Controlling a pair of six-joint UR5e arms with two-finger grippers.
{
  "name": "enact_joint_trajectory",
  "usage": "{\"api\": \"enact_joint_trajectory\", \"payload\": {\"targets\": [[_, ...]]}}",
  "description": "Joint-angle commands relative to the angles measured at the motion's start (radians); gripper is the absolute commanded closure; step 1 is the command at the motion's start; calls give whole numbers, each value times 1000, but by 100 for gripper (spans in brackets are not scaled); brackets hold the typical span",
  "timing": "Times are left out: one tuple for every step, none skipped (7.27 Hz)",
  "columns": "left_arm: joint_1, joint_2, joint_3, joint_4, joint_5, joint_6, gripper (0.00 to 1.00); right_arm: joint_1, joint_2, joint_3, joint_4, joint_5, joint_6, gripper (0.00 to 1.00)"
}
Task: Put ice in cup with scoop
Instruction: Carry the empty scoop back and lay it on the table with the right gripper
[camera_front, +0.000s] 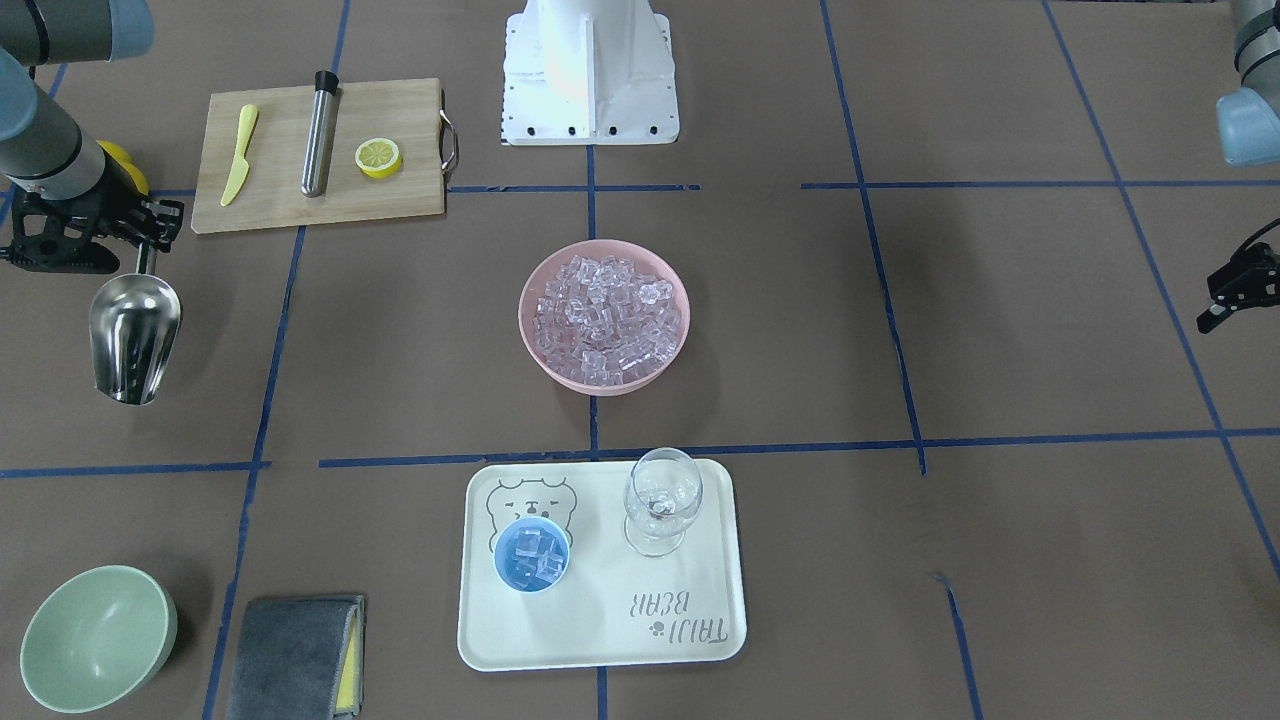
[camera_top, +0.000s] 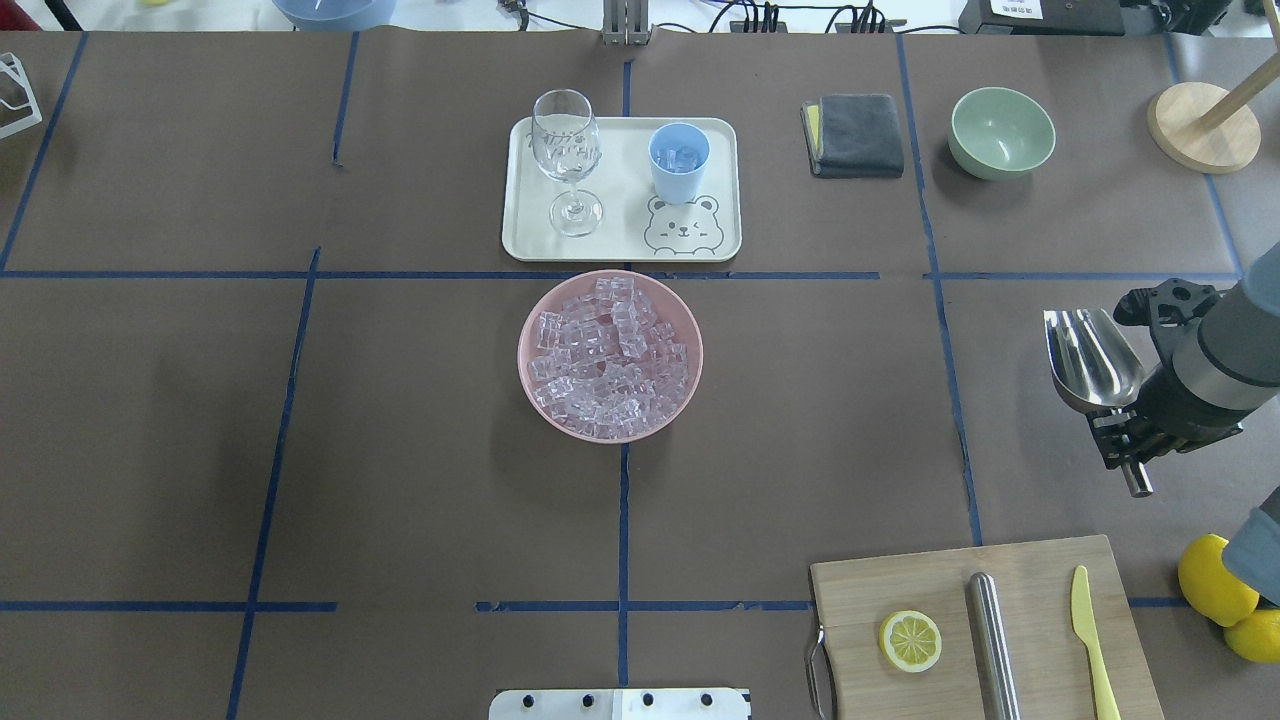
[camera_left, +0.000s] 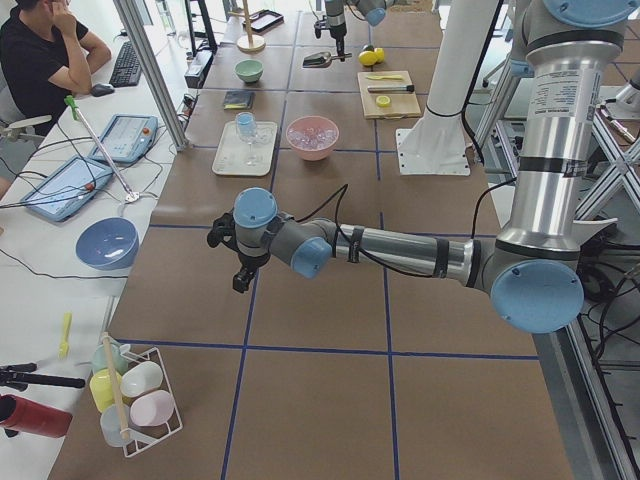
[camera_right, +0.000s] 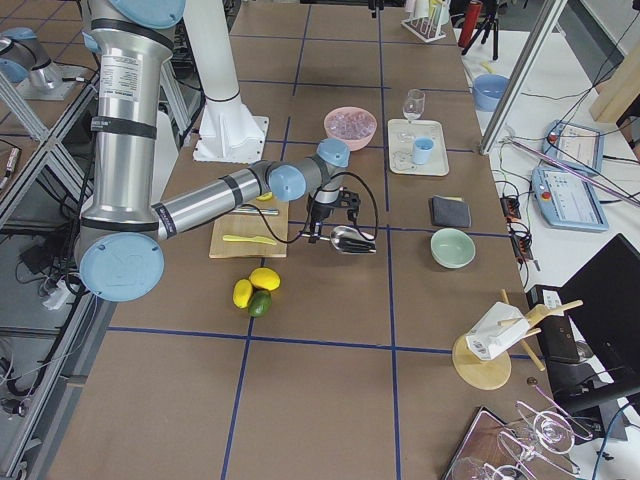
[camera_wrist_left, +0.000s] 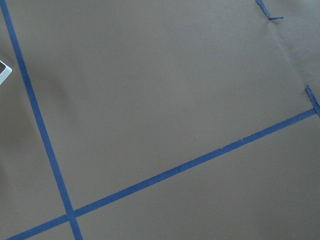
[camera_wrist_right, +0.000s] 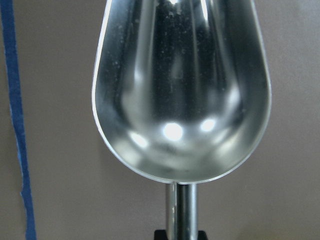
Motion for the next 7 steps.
{"api": "enact_joint_trajectory", "payload": {"targets": [[0, -2, 0, -2, 0, 0, 0, -30, 20, -18, 2, 3, 11, 100], [0, -2, 0, -2, 0, 0, 0, -30, 40, -35, 2, 5, 11, 97], [0, -2, -2, -2, 0, 0, 0, -31, 50, -47, 2, 8, 9, 90], [0, -2, 1, -2, 0, 0, 0, -31, 53, -51, 2, 14, 9, 77], [0, -3, 1, -2, 0, -2, 0, -31, 51, -48, 2, 15, 9, 61], [0, 0, 1, -2, -2, -2, 0, -33, 51, -51, 2, 14, 9, 5], [0, 0, -5, -2, -2, -18, 0, -33, 51, -48, 4, 12, 11, 1]]}}
